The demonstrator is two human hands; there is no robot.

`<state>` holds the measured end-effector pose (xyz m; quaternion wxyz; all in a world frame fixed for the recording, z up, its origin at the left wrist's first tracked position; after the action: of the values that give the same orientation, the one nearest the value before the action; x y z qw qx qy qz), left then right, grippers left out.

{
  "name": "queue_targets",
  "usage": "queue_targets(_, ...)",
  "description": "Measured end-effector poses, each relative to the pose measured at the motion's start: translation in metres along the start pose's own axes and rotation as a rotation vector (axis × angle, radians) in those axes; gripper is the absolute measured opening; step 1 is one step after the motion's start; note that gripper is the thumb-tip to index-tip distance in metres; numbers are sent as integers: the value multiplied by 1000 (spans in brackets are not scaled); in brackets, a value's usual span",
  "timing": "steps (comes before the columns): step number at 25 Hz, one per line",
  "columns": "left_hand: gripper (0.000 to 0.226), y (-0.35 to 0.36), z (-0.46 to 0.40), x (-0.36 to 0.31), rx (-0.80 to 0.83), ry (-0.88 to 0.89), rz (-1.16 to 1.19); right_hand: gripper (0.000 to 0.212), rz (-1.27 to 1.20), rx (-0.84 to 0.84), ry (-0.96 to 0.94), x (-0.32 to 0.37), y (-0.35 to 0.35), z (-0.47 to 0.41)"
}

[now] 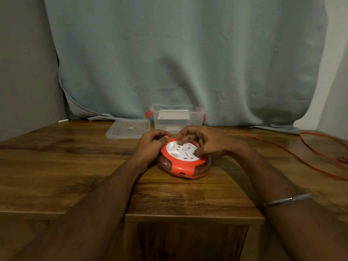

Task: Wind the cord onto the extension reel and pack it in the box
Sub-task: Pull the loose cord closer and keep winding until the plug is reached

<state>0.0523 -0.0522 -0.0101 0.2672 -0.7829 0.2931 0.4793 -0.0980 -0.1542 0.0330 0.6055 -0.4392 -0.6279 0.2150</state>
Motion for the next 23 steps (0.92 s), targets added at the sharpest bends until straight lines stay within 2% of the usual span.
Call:
queue_targets(8,19,1,1,0,28,16,-15,66,-86,84,20,-9,-1,5)
queue_targets(12,22,-1,2,-1,13,21,-33,64,-50,15,38,-5,0,6)
queue_targets(16,23,-2,4,-1,-13,4,-51,45,84,-120,19,2,4,2)
queue_targets(19,22,-3,4,-3,-36,17,-74,47,227,-205,38,7,6,-1)
queue_targets(23,21,-3,3,-1,-26,10,-102,53,292,-267,69,10,7,-2)
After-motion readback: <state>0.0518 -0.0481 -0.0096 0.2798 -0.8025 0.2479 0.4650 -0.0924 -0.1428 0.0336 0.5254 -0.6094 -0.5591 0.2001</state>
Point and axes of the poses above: each hand's wrist, its own z-axis away from the middle knuckle, its own y-axis out of the palm, x = y × z, the point moved 7 cm from there along -z, towards the middle knuckle, and after that the axes turned 3 degrees about y, right-handed, at the moved point
